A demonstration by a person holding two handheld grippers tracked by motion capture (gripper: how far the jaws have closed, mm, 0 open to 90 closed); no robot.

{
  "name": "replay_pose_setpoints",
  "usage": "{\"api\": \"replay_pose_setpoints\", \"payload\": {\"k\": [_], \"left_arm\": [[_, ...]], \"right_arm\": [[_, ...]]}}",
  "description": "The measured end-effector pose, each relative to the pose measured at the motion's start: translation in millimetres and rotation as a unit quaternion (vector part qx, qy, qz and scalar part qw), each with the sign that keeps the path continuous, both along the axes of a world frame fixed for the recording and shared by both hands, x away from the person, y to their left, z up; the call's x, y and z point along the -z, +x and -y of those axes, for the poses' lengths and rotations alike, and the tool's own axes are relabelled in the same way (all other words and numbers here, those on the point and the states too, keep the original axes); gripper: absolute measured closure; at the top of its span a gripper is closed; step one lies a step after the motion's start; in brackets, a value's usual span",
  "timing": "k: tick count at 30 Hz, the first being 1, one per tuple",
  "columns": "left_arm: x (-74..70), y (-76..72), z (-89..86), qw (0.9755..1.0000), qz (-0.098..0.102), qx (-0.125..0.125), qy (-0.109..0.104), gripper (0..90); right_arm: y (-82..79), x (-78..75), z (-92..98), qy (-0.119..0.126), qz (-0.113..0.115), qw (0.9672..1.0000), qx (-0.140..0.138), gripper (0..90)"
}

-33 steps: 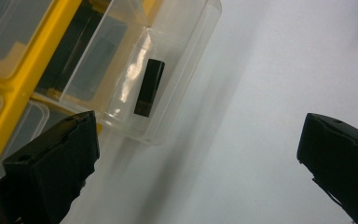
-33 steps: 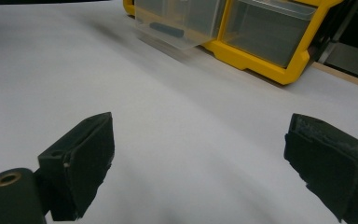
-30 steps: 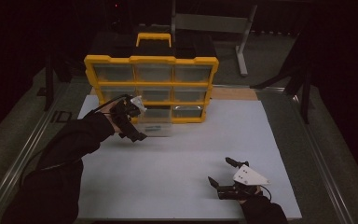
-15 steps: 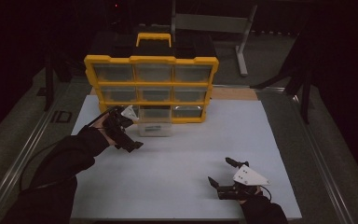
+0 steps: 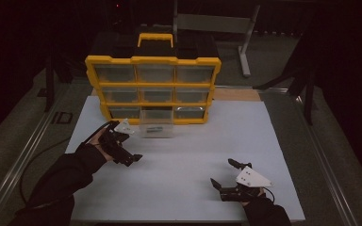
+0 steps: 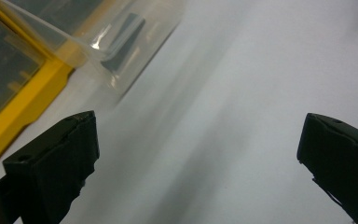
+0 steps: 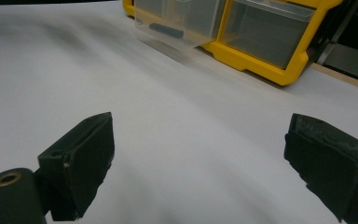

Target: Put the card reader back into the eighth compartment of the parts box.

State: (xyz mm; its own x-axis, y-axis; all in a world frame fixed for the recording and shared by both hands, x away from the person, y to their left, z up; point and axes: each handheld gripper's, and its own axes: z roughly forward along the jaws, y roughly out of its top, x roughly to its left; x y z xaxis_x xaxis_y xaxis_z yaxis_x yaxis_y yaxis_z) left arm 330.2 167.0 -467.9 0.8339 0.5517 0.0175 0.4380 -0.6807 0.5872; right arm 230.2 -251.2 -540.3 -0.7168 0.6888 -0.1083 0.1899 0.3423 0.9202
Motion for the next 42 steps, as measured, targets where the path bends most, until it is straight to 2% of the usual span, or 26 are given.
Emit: {"api": "replay_pose_setpoints", "payload": {"k": [4,9,13,25,31,33,42], "left_arm": [[4.9,-8.3,-4.0,0.9999,0.006,-0.004,-0.011,0.2],[13.0,-18.2,-8.3,0.9997,0.014,-0.015,-0.014,0.2],[20.5,-26.5,-8.6,0.9998,0.012,-0.009,-0.013,0.1],[40.2,-44.1,-15.3,0.9992,0.010,-0.015,-0.035,0.2],[51.0,-50.2,-15.9,0.9993,0.002,-0.013,-0.035,0.2],[54.0,-52.6,-16.3,0.9993,0.007,-0.013,-0.035,0.2],[64.3,-63.6,-14.9,0.9989,0.008,-0.022,-0.040,0.2]], "right_arm": [[-0.4,-0.4,0.0,0.000,0.000,1.0000,0.001,8.6],[-0.3,-0.3,0.2,0.000,0.001,1.0000,0.000,8.6],[-0.2,-0.1,-0.1,0.000,0.001,1.0000,0.001,8.6],[-0.1,-0.1,-0.2,0.000,0.000,1.0000,0.000,8.6],[0.0,0.0,-0.4,-0.001,0.001,1.0000,0.000,8.6],[-0.1,-0.1,-0.3,0.000,0.000,1.0000,0.001,8.6],[0.0,0.1,-0.4,-0.001,0.001,1.0000,0.001,8.6]]}}
